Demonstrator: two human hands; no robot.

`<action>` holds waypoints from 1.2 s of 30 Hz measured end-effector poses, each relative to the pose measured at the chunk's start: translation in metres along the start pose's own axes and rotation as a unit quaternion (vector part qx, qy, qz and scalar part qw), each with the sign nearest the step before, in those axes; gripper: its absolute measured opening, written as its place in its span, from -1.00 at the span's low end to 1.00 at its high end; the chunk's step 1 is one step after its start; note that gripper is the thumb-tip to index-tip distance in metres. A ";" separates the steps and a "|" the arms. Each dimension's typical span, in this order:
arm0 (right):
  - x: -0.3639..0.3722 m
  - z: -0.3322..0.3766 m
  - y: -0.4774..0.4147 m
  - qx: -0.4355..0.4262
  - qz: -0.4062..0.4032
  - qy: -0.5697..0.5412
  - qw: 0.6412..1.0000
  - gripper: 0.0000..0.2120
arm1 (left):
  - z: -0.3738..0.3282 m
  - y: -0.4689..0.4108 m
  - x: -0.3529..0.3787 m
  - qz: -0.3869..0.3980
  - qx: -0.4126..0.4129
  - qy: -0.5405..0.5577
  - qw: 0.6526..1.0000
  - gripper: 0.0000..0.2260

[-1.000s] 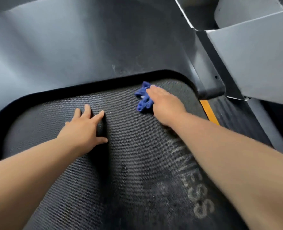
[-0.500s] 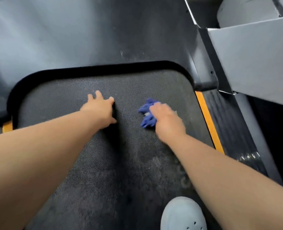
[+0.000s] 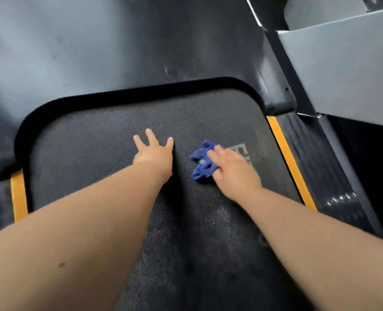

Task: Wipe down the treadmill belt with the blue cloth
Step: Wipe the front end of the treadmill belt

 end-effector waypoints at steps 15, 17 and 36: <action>0.005 0.019 -0.002 -0.358 0.029 0.104 0.927 -0.64 | 0.009 -0.004 0.003 -0.013 -0.034 -0.019 0.999 -0.17; -0.025 -0.030 -0.049 -0.234 -0.035 0.077 0.969 -0.57 | 0.011 -0.002 0.003 -0.022 -0.050 -0.001 0.999 -0.19; -0.039 -0.132 -0.075 -0.095 -0.085 0.028 0.991 -0.51 | -0.115 -0.004 0.020 -0.004 -0.010 -0.039 0.999 0.02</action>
Point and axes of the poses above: each hand's wrist, its own y-axis away from the middle knuckle, its own x-axis out of the palm, z = x × y, the point moved 9 cm from there along -y, towards the middle knuckle, and after that the axes turned 7 degrees about z, right-handed, at the moved point
